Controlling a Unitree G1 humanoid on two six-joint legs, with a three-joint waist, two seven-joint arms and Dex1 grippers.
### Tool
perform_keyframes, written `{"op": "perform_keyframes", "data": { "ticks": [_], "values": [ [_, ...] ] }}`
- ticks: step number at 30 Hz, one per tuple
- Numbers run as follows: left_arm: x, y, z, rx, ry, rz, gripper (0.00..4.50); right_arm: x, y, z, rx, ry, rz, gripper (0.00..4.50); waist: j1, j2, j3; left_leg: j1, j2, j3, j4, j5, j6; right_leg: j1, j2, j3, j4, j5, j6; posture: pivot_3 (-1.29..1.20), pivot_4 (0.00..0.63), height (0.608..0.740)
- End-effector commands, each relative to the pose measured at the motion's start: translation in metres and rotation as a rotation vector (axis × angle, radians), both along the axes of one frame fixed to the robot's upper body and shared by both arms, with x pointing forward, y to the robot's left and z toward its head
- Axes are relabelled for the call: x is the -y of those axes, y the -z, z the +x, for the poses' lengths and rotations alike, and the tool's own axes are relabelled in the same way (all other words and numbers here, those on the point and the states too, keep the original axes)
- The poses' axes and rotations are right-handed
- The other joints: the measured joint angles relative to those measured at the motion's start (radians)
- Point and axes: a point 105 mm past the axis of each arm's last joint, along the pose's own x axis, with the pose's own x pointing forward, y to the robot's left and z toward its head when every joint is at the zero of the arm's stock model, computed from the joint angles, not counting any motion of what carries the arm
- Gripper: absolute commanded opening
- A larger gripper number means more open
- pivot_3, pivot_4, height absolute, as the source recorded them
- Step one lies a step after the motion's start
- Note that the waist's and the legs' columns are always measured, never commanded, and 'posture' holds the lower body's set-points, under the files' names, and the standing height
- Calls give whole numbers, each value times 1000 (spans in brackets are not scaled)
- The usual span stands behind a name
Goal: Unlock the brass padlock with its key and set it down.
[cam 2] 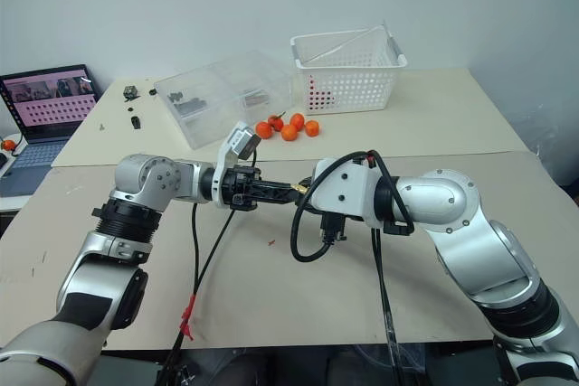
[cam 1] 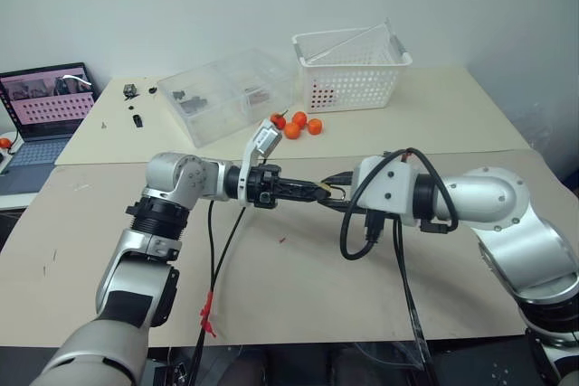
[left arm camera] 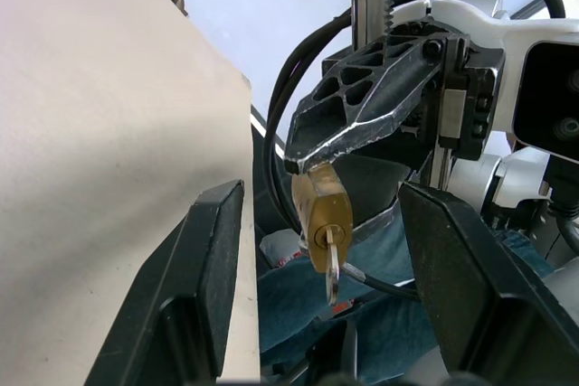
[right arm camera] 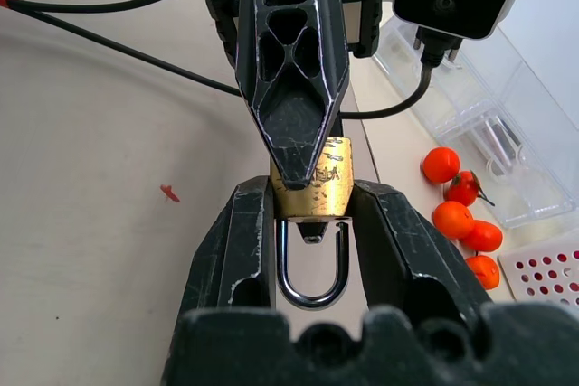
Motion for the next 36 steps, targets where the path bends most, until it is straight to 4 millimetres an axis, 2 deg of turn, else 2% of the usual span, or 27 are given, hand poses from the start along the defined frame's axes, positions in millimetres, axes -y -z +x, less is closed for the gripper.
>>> {"op": "perform_keyframes", "data": {
  "ticks": [1,3,4,5,7,8,9,10,12,20,22,23,26,28,30,36],
  "values": [
    [2,-13,3,53,-2,-19,2873,-2,-10,-4,51,-10,10,932,0,0,0,0,0,0,0,0,0,0,0,0,0,0,0,0,150,740],
    [2,-12,4,50,-8,-19,2873,-1,-10,-4,51,-6,9,932,0,0,0,0,0,0,0,0,0,0,0,0,0,0,0,0,150,740],
    [2,-12,5,47,-13,-20,2339,-1,-11,-4,51,-5,9,932,0,0,0,0,0,0,0,0,0,0,0,0,0,0,0,0,150,740],
    [2,-12,5,45,-16,-21,2124,-1,-11,-4,52,-4,9,932,0,0,0,0,0,0,0,0,0,0,0,0,0,0,0,0,150,740],
    [2,-13,5,43,-13,-29,1271,-1,-11,-4,53,-3,9,932,0,0,0,0,0,0,0,0,0,0,0,0,0,0,0,0,150,740],
    [3,-14,4,40,-9,-36,948,-1,-11,-4,54,-3,9,932,0,0,0,0,0,0,0,0,0,0,0,0,0,0,0,0,150,740],
    [3,-15,4,38,-6,-41,835,-1,-12,-5,54,-3,9,932,0,0,0,0,0,0,0,0,0,0,0,0,0,0,0,0,150,740],
    [3,-15,4,37,-4,-42,221,-1,-12,-5,54,-2,9,932,0,0,0,0,0,0,0,0,0,0,0,0,0,0,0,0,150,740],
    [3,-15,4,36,-4,-41,32,-1,-12,-5,55,-2,8,932,0,0,0,0,0,0,0,0,0,0,0,0,0,0,0,0,150,740],
    [2,-14,2,36,7,-31,34,0,-11,-4,36,1,20,932,0,0,0,0,0,0,0,0,0,0,0,0,0,0,0,0,150,740],
    [1,-13,2,37,6,-30,34,0,-12,-4,28,2,32,1892,0,0,0,0,0,0,0,0,0,0,0,0,0,0,0,0,150,740],
    [1,-14,2,36,6,-31,34,0,-13,-4,29,5,35,2093,0,0,0,0,0,0,0,0,0,0,0,0,0,0,0,0,150,740],
    [1,-14,2,36,8,-31,34,2,-14,-3,28,15,34,3111,0,0,0,0,0,0,0,0,0,0,0,0,0,0,0,0,150,740],
    [1,-13,2,37,7,-29,34,8,-13,-9,-28,22,32,3902,1,0,0,0,0,0,0,0,0,0,0,0,0,0,0,0,150,740],
    [0,-13,2,38,6,-28,34,14,-11,-14,-75,29,17,4471,1,0,0,0,0,0,0,0,0,0,0,0,0,0,0,0,150,740],
    [-2,-14,3,36,6,-25,34,34,-16,-19,-115,95,51,4471,2,0,0,0,0,0,0,0,0,1,-1,0,-1,0,0,0,150,740]
  ]
}}
